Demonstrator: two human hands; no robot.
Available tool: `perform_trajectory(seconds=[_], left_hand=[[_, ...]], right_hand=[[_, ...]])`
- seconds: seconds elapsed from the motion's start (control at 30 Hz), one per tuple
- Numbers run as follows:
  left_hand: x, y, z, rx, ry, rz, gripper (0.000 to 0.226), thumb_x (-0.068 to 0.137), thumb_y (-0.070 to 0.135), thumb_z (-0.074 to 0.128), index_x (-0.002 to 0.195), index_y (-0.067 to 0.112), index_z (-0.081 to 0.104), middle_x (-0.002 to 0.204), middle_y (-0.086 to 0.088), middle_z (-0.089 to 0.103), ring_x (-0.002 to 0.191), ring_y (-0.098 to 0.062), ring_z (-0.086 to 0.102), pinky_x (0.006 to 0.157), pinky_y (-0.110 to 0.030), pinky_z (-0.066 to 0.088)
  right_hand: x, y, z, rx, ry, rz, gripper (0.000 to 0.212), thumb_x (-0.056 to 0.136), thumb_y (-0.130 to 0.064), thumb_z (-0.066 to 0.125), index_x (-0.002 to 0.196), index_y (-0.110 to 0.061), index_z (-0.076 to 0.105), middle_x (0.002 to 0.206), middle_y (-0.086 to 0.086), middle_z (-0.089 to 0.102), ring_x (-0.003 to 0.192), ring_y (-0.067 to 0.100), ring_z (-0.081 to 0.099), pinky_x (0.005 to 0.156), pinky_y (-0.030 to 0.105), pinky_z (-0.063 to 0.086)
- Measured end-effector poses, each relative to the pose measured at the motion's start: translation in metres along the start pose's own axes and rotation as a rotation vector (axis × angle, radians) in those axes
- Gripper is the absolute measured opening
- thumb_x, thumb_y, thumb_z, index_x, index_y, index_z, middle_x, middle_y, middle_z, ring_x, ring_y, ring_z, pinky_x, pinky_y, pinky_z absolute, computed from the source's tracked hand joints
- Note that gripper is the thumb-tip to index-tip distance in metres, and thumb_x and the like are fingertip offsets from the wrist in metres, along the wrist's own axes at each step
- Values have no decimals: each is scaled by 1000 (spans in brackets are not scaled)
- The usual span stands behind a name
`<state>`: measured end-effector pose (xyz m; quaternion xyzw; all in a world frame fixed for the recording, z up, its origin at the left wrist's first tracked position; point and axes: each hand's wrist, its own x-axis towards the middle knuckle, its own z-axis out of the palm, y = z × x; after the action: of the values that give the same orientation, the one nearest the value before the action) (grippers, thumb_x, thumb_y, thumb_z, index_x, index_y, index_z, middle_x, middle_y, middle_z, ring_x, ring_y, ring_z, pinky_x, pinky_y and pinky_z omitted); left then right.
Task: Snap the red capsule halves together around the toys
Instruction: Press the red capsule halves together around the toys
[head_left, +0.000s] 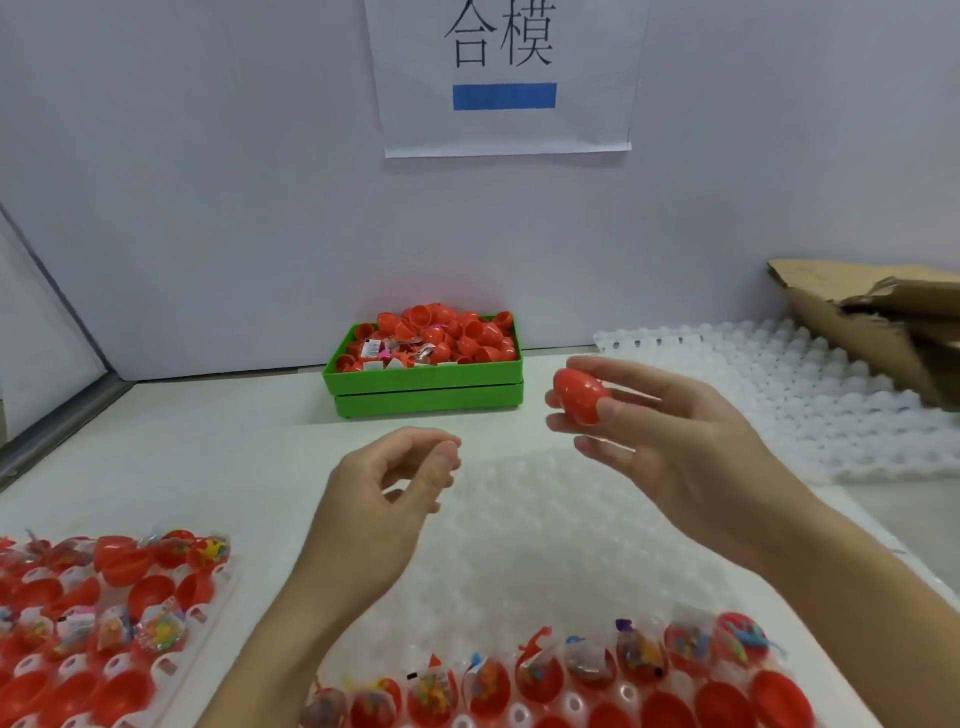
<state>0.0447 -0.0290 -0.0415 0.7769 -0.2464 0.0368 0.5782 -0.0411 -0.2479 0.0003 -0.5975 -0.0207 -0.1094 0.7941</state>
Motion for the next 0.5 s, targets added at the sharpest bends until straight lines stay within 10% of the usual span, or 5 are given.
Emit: perform_trajectory(seconds=[0.27, 0.5], left_hand=[[3, -16, 4, 157, -15, -27, 22, 85, 49, 55, 88, 34, 71, 76, 21, 71, 74, 1, 66, 74, -40, 57], [0, -26, 10, 142, 61, 50, 24, 80, 70, 57, 87, 52, 69, 77, 21, 72, 76, -6, 70, 67, -36, 58]], right_hand=[[27, -19, -58, 35, 371, 131, 33, 102, -28, 52, 105, 1, 66, 81, 10, 71, 62, 12, 67, 58, 18, 54], [94, -46, -129, 335, 716, 8, 31, 102, -2, 46, 131, 10, 48, 120, 20, 55, 88, 22, 63, 63, 18, 57]])
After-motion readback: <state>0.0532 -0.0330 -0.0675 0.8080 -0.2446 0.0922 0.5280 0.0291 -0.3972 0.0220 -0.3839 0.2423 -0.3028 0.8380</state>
